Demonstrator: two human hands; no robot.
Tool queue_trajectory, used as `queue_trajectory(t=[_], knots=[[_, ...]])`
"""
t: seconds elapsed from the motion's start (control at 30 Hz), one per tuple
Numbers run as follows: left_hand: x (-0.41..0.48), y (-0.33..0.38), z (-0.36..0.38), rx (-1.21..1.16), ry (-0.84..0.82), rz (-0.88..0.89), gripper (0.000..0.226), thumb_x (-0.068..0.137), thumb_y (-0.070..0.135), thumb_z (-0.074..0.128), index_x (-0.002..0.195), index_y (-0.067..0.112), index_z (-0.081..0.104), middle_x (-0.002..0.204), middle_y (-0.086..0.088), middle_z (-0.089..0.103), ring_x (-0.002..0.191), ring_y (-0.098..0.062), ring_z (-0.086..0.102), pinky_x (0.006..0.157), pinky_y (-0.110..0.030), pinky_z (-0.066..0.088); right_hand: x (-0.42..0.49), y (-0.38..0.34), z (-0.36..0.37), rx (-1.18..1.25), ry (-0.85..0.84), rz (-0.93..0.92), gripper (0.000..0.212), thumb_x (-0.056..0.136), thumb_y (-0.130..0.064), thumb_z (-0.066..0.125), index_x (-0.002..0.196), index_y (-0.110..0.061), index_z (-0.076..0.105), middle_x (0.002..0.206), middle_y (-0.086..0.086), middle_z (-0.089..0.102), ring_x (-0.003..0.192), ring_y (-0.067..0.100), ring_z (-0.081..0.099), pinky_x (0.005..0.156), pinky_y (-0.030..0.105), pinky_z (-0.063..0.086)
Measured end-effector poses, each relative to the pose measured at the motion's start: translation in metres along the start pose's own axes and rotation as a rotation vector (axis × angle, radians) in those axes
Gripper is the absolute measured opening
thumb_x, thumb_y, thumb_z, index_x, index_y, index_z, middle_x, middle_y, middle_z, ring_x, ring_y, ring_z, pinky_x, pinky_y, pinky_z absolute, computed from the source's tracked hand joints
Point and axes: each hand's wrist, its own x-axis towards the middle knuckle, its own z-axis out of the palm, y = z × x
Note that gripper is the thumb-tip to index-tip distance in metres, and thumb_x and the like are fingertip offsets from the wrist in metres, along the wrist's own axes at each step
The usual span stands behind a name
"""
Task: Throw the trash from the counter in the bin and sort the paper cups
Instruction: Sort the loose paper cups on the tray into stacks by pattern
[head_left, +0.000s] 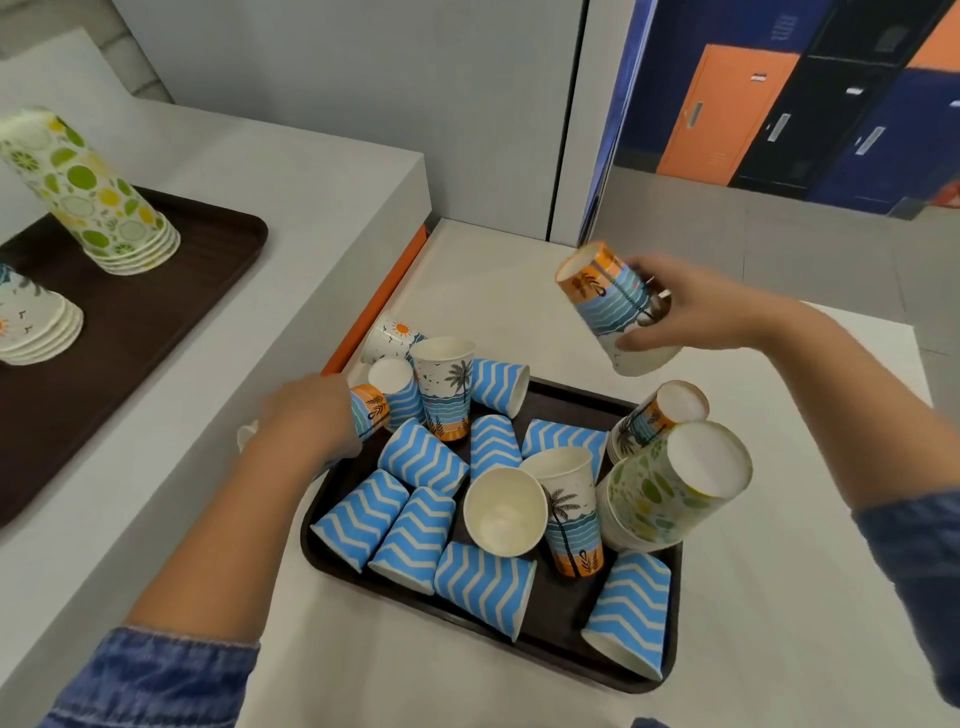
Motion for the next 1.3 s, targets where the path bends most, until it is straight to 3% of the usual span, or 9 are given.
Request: queue_trajectory(t=[0.1, 0.23, 0.3, 0.4, 0.53, 0.63, 0.87, 1.13, 1.3], knots=[[-0.021, 0.006, -0.019, -0.031, 0.149, 0.033, 0.066, 0.072, 0.03, 0.073, 0.128, 0.015, 0.041, 0.119, -0.009, 0.052, 0.109, -0.03, 0.056, 0.086, -0.038, 0.046, -0.041, 0.011, -0.002, 0.265, 0.16, 0.019, 0.071, 0.07, -0.018, 0.08, 0.125, -0.039, 0.04, 0.112, -0.017, 0.058, 0.102, 0.0, 0.057, 0.076, 0.018, 0.047], [-0.043, 0.02, -0.048, -0.263, 0.356, 0.234, 0.091, 0.066, 0.026, 0.078, 0.142, 0.017, 0.029, 0.129, -0.013, 0.046, 0.114, -0.034, 0.051, 0.088, -0.042, 0.046, -0.078, 0.034, 0.012, 0.355, 0.208, 0.077, 0.077, 0.067, -0.016, 0.083, 0.125, -0.042, 0.039, 0.114, -0.023, 0.058, 0.102, -0.011, 0.057, 0.076, 0.011, 0.045], [-0.051, 0.031, -0.063, -0.473, 0.425, 0.382, 0.096, 0.064, 0.023, 0.08, 0.145, 0.021, 0.028, 0.131, -0.01, 0.044, 0.116, -0.029, 0.05, 0.09, -0.039, 0.044, -0.087, 0.044, 0.019, 0.334, 0.206, 0.1, 0.081, 0.067, -0.018, 0.084, 0.127, -0.046, 0.037, 0.116, -0.026, 0.056, 0.103, -0.016, 0.054, 0.077, 0.008, 0.042], [-0.057, 0.058, -0.081, -0.706, 0.465, 0.631, 0.083, 0.062, 0.022, 0.08, 0.136, 0.027, 0.041, 0.119, 0.001, 0.045, 0.109, -0.018, 0.053, 0.086, -0.027, 0.041, -0.09, 0.058, 0.029, 0.317, 0.169, 0.123, 0.086, 0.068, -0.018, 0.084, 0.134, -0.042, 0.034, 0.121, -0.019, 0.056, 0.11, -0.005, 0.054, 0.084, 0.012, 0.042], [-0.057, 0.103, -0.091, -0.99, 0.391, 0.879, 0.075, 0.064, 0.023, 0.083, 0.128, 0.031, 0.045, 0.125, 0.007, 0.054, 0.108, -0.005, 0.055, 0.086, -0.007, 0.045, -0.086, 0.077, 0.051, 0.298, 0.09, 0.169, 0.091, 0.067, -0.014, 0.085, 0.141, -0.027, 0.034, 0.127, -0.006, 0.055, 0.115, 0.013, 0.053, 0.095, 0.027, 0.043], [-0.052, 0.136, -0.091, -1.064, 0.35, 0.946, 0.077, 0.065, 0.024, 0.084, 0.131, 0.026, 0.045, 0.12, 0.015, 0.055, 0.103, 0.005, 0.053, 0.077, 0.005, 0.038, -0.083, 0.087, 0.063, 0.328, 0.104, 0.196, 0.093, 0.068, -0.013, 0.084, 0.143, -0.025, 0.031, 0.125, -0.005, 0.055, 0.114, 0.014, 0.053, 0.091, 0.028, 0.043], [-0.028, 0.189, -0.069, -1.121, 0.174, 0.957, 0.081, 0.065, 0.019, 0.085, 0.134, 0.023, 0.043, 0.118, 0.01, 0.054, 0.106, -0.009, 0.054, 0.077, -0.017, 0.045, -0.086, 0.104, 0.094, 0.201, 0.095, 0.245, 0.071, 0.074, -0.023, 0.079, 0.133, -0.028, 0.04, 0.123, -0.008, 0.053, 0.111, 0.013, 0.052, 0.087, 0.028, 0.04], [-0.004, 0.225, -0.038, -0.95, 0.008, 1.009, 0.083, 0.065, 0.015, 0.084, 0.136, 0.02, 0.041, 0.12, 0.01, 0.05, 0.104, -0.009, 0.05, 0.065, -0.008, 0.04, -0.113, 0.107, 0.086, 0.278, 0.162, 0.435, 0.091, 0.076, -0.01, 0.076, 0.148, -0.026, 0.024, 0.142, -0.001, 0.043, 0.12, 0.015, 0.047, 0.095, 0.029, 0.042], [0.008, 0.235, -0.013, -0.803, -0.083, 1.023, 0.078, 0.067, 0.019, 0.083, 0.134, 0.022, 0.043, 0.128, 0.004, 0.054, 0.108, -0.011, 0.05, 0.082, -0.021, 0.043, -0.143, 0.082, 0.082, 0.278, 0.277, 0.578, 0.074, 0.08, -0.004, 0.068, 0.145, -0.018, 0.035, 0.138, 0.005, 0.05, 0.118, 0.02, 0.052, 0.094, 0.029, 0.043]])
